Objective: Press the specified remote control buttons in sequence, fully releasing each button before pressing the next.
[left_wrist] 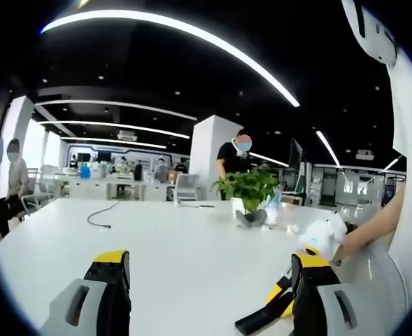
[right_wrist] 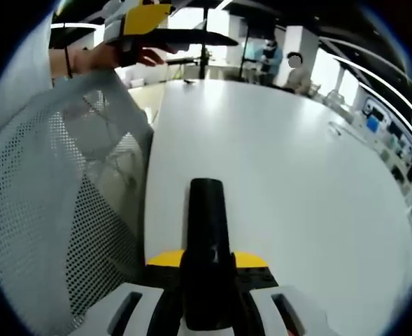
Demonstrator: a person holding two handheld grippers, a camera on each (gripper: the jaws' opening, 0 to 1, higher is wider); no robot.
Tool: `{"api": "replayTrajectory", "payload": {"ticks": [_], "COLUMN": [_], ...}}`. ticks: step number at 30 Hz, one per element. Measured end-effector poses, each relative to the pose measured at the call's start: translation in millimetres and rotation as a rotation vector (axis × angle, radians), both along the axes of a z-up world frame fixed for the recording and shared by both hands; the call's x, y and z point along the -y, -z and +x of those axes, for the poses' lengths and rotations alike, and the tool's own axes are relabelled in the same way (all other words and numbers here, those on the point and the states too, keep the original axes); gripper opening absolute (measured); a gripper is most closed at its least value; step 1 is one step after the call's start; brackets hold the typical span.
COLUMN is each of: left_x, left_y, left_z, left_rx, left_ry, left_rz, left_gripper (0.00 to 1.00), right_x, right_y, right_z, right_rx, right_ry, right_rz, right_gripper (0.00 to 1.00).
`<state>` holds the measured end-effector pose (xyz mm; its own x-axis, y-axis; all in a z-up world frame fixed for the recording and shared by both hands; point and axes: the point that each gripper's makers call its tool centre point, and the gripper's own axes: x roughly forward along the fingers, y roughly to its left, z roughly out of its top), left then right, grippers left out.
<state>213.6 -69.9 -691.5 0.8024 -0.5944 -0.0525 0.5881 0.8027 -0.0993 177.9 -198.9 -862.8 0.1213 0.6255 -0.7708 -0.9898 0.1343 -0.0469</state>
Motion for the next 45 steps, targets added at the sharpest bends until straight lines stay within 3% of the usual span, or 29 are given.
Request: {"api": "replayTrajectory", "payload": {"ticks": [45], "left_x": [3], "left_y": [9.8], "left_z": [0.7], "left_rx": [-0.037], "left_ry": [0.014], "left_rz": [0.028], "left_gripper": [1.00], "right_x": [-7], "right_y": [0.3], "right_z": [46], "right_rx": [-0.002], "right_ry": [0.013], "right_rz": [0.010], "right_gripper": [0.21]}}
